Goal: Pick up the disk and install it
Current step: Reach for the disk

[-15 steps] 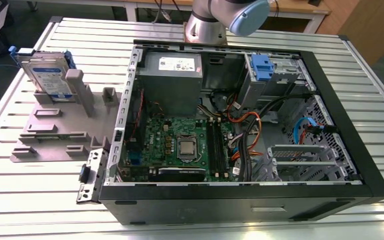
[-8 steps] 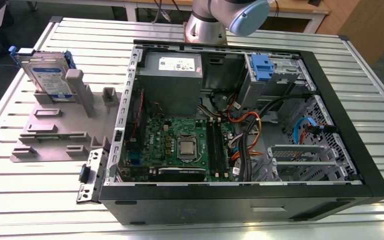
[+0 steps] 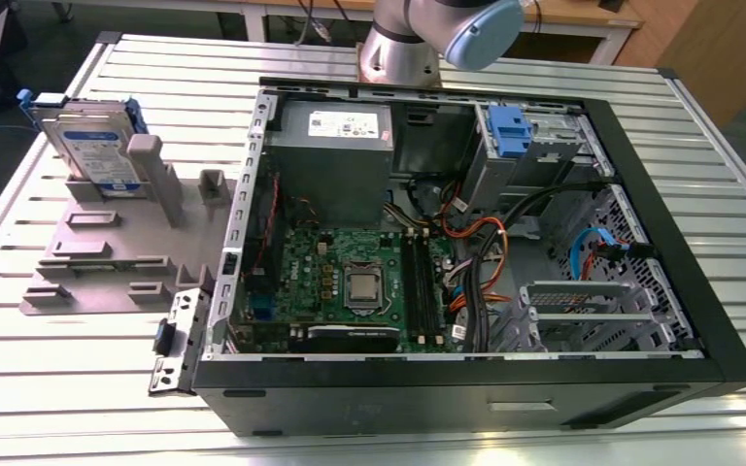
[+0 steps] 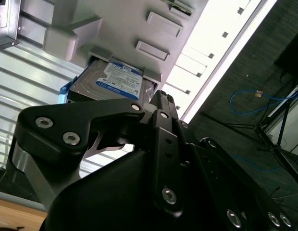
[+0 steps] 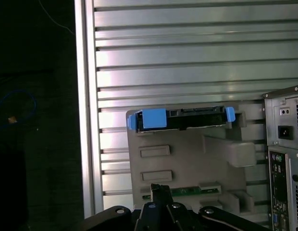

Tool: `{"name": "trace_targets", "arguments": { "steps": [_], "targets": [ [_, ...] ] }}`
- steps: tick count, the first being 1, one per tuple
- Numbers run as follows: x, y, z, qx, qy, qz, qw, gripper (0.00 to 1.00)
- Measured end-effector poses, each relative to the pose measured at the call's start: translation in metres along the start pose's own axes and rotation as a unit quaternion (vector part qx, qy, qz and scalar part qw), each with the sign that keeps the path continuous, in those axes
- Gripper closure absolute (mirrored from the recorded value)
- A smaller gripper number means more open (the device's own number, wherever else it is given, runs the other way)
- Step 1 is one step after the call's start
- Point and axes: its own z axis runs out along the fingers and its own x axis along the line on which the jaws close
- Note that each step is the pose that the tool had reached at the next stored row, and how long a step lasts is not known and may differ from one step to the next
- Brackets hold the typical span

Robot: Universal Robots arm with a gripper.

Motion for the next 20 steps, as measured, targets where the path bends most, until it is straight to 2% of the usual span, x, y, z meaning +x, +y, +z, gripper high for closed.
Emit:
{"name": "trace_targets", "arguments": {
  "steps": [10,14,20],
  "targets": [
    [0.0053,-0.0003,-0.0001,0.0000,0.0000,0.000,1.00000,0.89],
    [0.0040,0.0033,0.0008,0.0000,0.0007,0.000,1.00000,0.89],
    [-0.0027,0.0125,0.0037,0.0005,0.0066,0.000,0.99998,0.89]
  ]
}}
